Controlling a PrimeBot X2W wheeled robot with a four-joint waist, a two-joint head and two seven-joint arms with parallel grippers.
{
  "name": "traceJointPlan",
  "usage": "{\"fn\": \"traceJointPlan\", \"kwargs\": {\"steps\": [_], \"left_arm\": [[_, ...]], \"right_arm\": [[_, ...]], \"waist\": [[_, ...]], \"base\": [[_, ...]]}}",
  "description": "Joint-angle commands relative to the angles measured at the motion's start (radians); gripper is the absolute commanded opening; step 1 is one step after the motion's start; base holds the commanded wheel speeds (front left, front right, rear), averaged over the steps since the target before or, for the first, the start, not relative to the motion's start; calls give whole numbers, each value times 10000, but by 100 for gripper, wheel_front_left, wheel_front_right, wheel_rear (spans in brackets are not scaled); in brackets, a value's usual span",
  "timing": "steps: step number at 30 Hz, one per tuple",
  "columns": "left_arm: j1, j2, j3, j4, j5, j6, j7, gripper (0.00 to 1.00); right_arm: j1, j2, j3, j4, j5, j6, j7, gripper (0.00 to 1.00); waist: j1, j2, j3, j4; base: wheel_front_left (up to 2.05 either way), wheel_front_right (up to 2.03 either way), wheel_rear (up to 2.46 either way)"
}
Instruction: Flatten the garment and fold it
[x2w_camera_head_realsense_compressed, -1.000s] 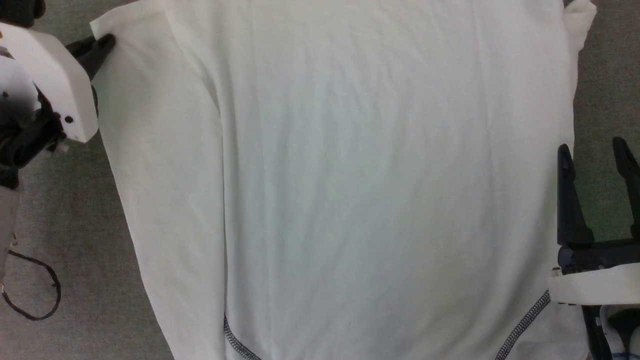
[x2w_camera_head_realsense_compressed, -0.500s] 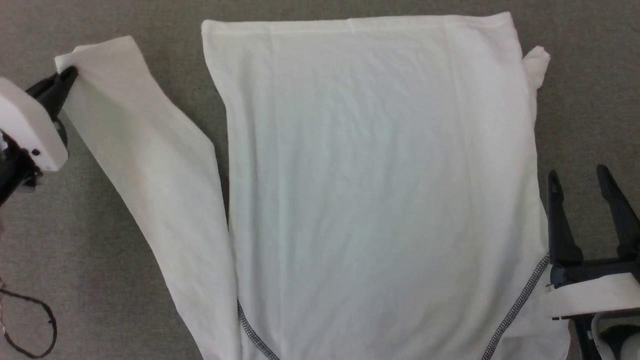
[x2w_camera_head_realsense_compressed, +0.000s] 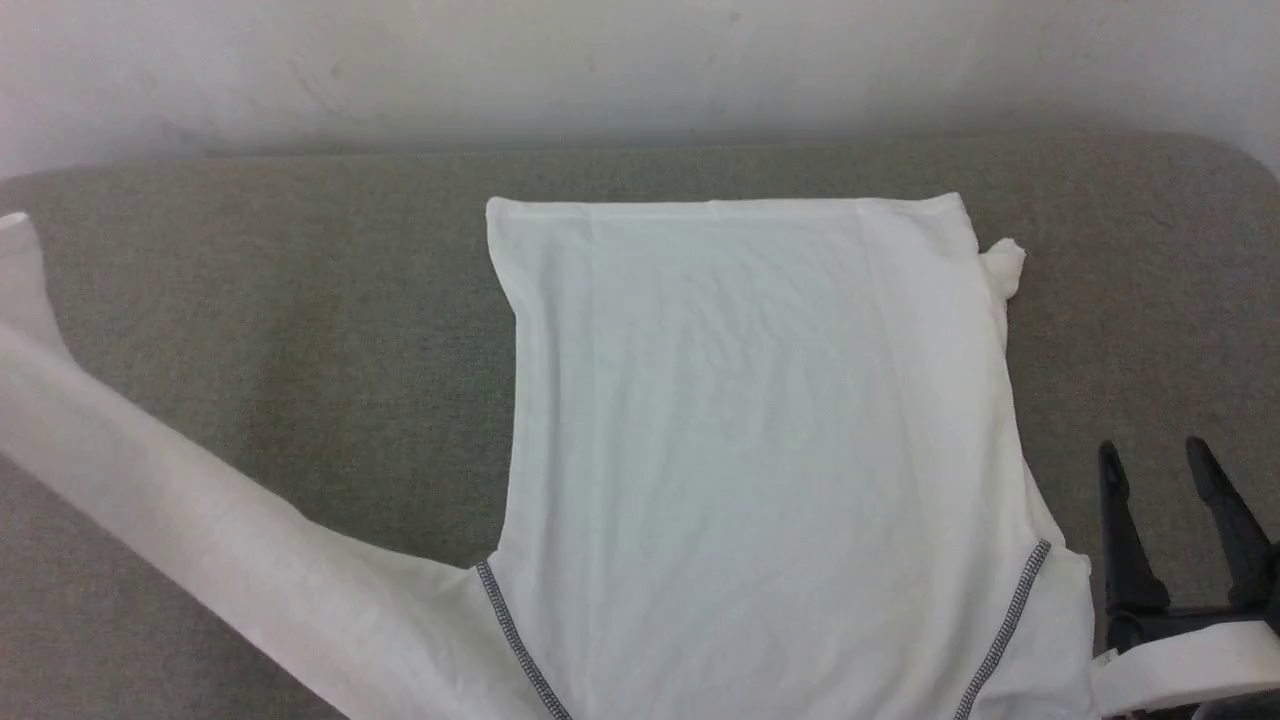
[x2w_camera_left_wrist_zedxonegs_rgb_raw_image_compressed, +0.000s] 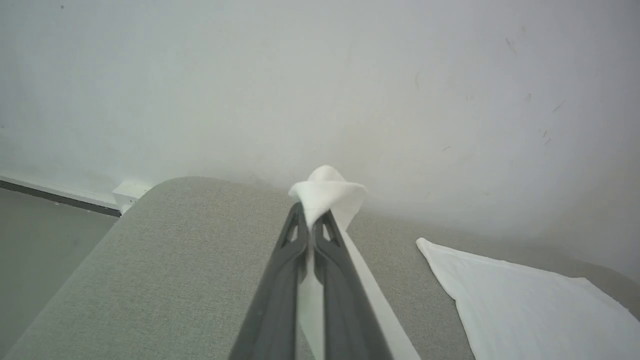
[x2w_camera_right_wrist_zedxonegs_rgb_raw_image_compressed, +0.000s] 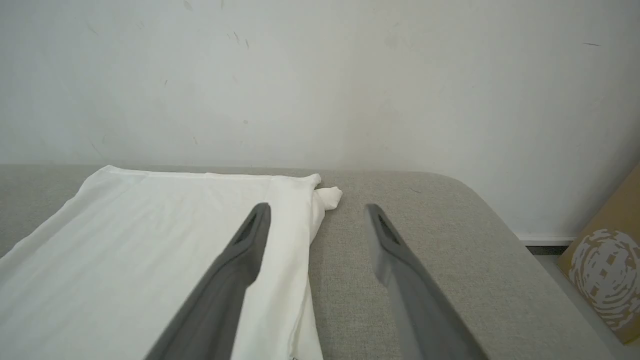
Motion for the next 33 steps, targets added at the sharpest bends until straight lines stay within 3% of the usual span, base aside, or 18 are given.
{"fn": "traceJointPlan", "kwargs": {"steps": [1, 6, 9, 13, 17, 20, 24, 29, 33], "left_arm": [[855, -82, 461, -427, -97, 234, -191, 0], [3405, -857, 1937, -1894, -330, 781, -745, 0], [4398, -1323, 2405, -2612, -366, 893, -982, 0], [4843, -1571, 2432, -3445, -308, 940, -1065, 0], [4736, -1583, 1869, -4924, -54, 1170, -888, 0], [4208, -1409, 950, -6094, 318, 1452, -528, 0], [2843, -1475, -1018, -7278, 819, 1737, 48, 0], [636, -2405, -4136, -7332, 2008, 1851, 746, 0], [-995, -3446, -6643, -6100, 3609, 1502, 1213, 0]], "right_arm": [[144, 5, -19, 32, 75, -7, -72, 100], [307, 5, -120, 81, 192, -7, -93, 100], [350, 5, -188, 94, 234, -7, -68, 100], [374, 5, -267, 49, 225, -7, -29, 100], [407, 5, -479, -181, 186, -7, 108, 100], [368, 5, -761, -406, 133, -7, 220, 100], [225, 5, -1144, -691, 55, -7, 354, 100], [77, 5, -1445, -876, 88, -7, 439, 100], [42, 5, -1669, -949, 173, -7, 450, 100]], "waist": [[4, 0, -627, 189], [4, 0, -804, 286], [4, 0, -924, 384], [4, 0, -1054, 488], [4, 0, -1182, 578], [4, 0, -1177, 590], [4, 0, -1030, 525], [4, 0, -715, 353], [4, 0, -410, 190]], "base": [[0, 0, 0], [0, 0, 0], [0, 0, 0], [0, 0, 0], [0, 0, 0], [0, 0, 0], [0, 0, 0], [0, 0, 0], [0, 0, 0]]}}
